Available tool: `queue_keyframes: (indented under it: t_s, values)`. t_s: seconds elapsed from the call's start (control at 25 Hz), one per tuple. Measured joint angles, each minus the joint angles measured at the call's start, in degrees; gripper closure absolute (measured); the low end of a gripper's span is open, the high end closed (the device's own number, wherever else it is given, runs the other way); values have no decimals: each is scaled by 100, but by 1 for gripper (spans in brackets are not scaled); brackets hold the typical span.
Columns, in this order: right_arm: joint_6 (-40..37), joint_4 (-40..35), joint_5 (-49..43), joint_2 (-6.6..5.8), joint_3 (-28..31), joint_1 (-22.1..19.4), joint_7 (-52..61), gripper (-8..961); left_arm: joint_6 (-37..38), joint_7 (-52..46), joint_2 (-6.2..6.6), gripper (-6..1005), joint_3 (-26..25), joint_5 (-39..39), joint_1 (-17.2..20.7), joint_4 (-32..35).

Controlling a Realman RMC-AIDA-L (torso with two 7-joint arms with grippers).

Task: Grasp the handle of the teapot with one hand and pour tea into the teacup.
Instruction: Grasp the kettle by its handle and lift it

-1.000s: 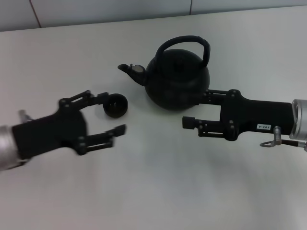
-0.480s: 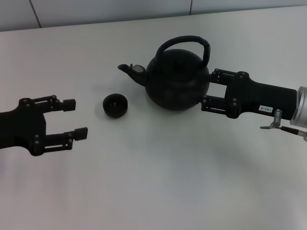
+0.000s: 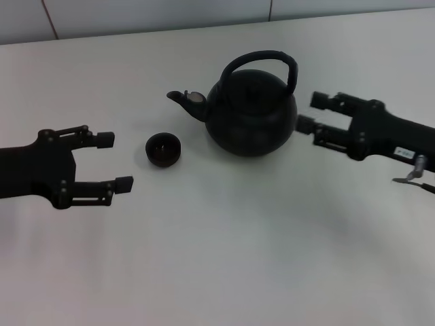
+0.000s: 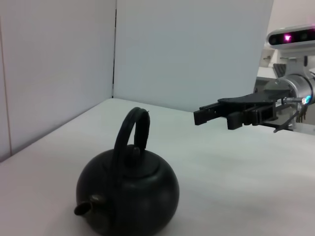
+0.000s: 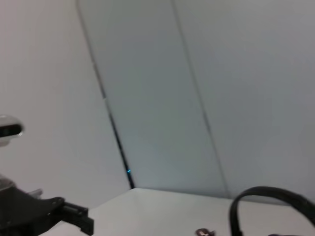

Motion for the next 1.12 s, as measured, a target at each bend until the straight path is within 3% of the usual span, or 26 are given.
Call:
queue_keyframes:
  t_s: [0.4, 0.84, 1.12]
  values:
    - [203, 37, 26, 0, 312, -33, 12, 276, -226, -193, -132, 139, -70, 142, -170, 120]
    - [948, 241, 387, -14, 406, 6, 19, 278, -437, -70, -436, 139, -70, 753, -196, 391]
    - [1388, 478, 393, -19, 356, 273, -18, 279, -542, -70, -483, 139, -73, 726, -208, 396]
